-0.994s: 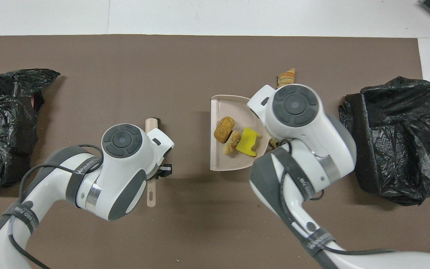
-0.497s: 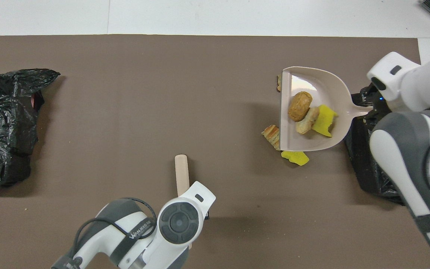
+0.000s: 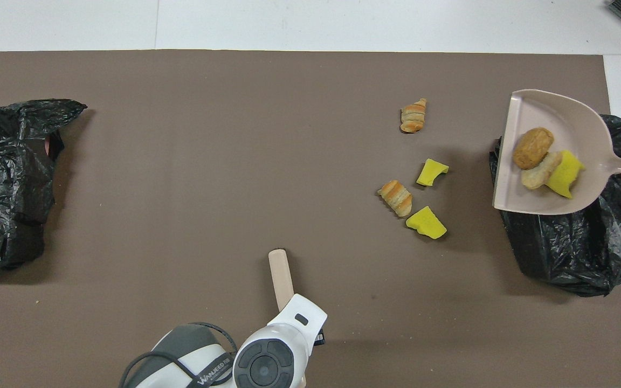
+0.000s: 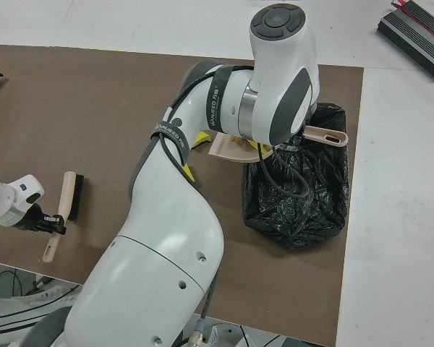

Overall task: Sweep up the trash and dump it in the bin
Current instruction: 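Carry the loaded dustpan with the right gripper to the nearby black bag, then tilt the dustpan over the black bag with the right gripper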

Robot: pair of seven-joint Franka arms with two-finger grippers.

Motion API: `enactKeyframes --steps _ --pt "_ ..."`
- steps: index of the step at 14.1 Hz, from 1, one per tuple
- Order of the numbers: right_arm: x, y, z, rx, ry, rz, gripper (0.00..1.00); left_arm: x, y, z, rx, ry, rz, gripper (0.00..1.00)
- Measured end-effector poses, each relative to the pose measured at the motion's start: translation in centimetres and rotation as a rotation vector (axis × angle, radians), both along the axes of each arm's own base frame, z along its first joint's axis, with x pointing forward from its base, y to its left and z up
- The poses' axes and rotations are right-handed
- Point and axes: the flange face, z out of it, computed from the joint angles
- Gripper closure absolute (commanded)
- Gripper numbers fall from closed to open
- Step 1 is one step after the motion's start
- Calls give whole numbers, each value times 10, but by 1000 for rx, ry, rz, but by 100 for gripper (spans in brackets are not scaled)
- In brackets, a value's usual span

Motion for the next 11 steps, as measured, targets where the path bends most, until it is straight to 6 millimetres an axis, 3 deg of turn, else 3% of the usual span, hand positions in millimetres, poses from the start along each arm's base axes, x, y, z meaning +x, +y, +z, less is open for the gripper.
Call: enactKeyframes --steps 5,6,8,11 --pt "-8 -15 7 -256 86 53 100 0 6 -7 13 10 7 100" --pt "-7 -13 7 -317 101 65 100 -1 8 -10 19 15 6 88" --pt "-5 6 7 -425 114 94 100 -2 9 -12 19 15 -14 0" --pt "-10 38 2 -563 89 147 100 18 22 -15 11 13 -60 0"
